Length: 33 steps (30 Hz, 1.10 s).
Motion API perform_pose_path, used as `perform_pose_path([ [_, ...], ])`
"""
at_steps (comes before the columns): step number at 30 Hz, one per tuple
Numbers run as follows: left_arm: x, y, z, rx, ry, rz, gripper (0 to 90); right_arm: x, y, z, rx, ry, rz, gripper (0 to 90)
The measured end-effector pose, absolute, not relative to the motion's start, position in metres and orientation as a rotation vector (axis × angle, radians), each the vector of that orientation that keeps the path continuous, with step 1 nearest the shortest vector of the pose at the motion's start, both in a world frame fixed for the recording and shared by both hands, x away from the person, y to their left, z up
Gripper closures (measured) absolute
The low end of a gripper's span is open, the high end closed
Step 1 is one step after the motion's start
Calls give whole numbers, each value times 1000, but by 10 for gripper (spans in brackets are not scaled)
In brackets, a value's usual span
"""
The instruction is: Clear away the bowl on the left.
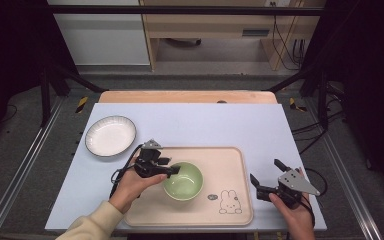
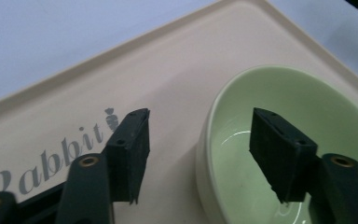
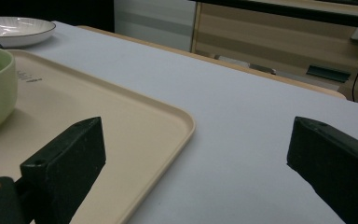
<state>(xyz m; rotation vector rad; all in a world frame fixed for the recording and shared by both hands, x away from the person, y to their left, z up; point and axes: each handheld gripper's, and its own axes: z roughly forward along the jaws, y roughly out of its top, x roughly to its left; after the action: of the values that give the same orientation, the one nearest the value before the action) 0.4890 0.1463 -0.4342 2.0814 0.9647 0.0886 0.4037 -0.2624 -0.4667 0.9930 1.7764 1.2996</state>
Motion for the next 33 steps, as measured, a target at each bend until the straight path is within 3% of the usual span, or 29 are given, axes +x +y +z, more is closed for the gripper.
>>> perform_pose_path([
  [4, 486, 148, -430, 2086, 944, 101, 295, 404, -263, -467, 991, 1778, 1294, 44],
  [21, 483, 138, -419, 2113, 890, 203, 150, 403, -263, -465, 981, 1775, 1301, 42],
  [23, 482, 137, -418, 2111, 865, 217, 98, 404, -263, -466, 978, 1775, 1297, 42],
  [33, 479, 138, -413, 2086, 810, 335, 64, 402, -263, -464, 974, 1764, 1301, 40],
])
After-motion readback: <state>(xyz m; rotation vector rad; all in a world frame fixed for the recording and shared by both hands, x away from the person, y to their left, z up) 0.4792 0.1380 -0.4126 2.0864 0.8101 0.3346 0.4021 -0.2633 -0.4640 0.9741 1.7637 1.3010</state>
